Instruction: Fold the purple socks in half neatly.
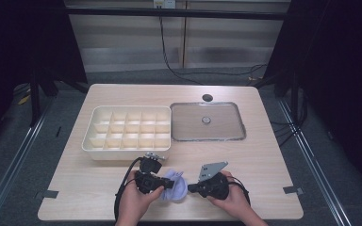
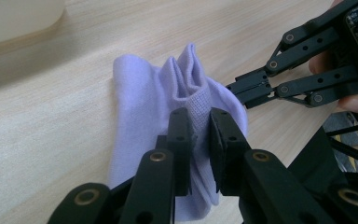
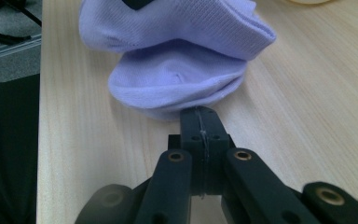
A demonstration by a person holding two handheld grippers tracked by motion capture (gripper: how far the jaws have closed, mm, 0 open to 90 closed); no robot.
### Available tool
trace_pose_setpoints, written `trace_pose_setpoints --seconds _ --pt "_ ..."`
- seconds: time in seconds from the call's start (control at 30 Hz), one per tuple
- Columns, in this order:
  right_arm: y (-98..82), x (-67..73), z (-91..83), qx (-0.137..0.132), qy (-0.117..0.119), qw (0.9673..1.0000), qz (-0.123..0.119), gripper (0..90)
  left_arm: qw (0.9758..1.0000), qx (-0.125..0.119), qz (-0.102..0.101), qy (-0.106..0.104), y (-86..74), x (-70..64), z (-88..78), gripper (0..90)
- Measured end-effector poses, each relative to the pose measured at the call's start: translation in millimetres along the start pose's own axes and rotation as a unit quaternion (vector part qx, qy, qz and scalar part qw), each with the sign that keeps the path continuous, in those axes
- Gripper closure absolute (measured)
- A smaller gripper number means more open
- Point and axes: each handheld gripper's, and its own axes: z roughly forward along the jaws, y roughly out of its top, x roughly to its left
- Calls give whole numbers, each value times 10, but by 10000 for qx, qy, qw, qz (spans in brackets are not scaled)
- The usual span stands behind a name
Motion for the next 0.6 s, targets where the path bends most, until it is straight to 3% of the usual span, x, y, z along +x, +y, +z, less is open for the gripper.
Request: trace_pose_setpoints --seconds 0.6 --pt "-3 -3 0 -18 -9 10000 4 900 9998 168 38 -54 -76 23 74 785"
